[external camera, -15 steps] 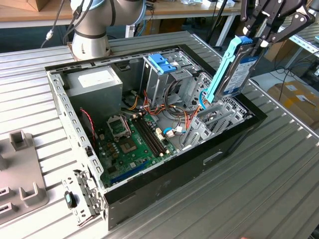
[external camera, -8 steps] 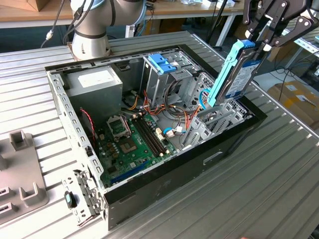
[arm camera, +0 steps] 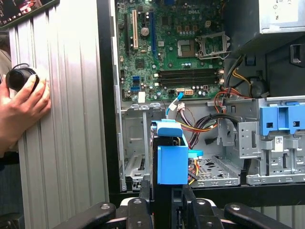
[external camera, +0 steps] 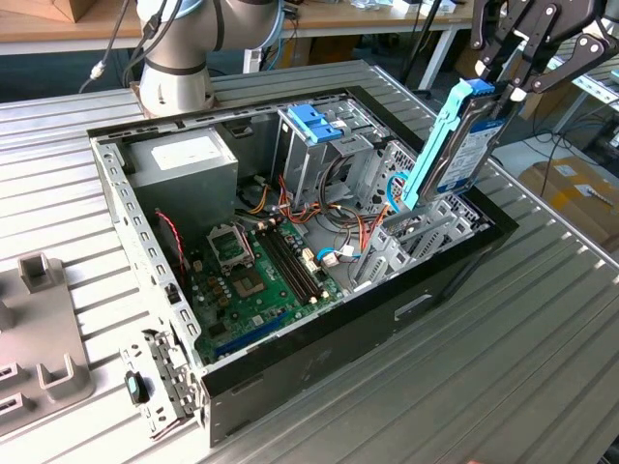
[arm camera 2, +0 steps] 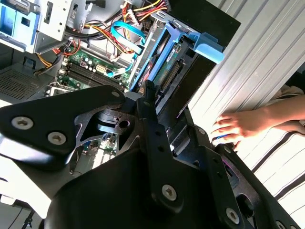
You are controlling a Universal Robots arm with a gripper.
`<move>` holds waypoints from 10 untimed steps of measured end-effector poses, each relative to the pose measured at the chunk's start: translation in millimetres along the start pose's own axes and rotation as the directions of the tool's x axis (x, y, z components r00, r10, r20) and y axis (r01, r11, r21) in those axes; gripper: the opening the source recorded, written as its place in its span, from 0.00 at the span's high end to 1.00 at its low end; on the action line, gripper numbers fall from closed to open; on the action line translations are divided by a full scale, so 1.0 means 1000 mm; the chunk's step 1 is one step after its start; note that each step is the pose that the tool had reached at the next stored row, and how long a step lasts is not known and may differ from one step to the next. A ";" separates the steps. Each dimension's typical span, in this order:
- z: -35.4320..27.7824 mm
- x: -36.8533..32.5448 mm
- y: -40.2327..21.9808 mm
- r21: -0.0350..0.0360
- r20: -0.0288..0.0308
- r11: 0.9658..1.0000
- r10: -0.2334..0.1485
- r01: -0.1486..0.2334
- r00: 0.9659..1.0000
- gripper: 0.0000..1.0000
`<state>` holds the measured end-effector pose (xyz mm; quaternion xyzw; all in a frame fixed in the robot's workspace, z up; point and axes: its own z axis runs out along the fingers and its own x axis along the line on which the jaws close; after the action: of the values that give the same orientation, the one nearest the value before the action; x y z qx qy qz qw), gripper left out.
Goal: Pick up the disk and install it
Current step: 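Pick up the disk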
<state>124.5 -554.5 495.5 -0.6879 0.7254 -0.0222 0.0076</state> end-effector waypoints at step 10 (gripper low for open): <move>0.0008 0.0015 0.0000 0.000 0.000 1.000 0.000 0.000 1.000 0.65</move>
<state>124.5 -556.0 494.8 -0.6879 0.7254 -0.0221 0.0077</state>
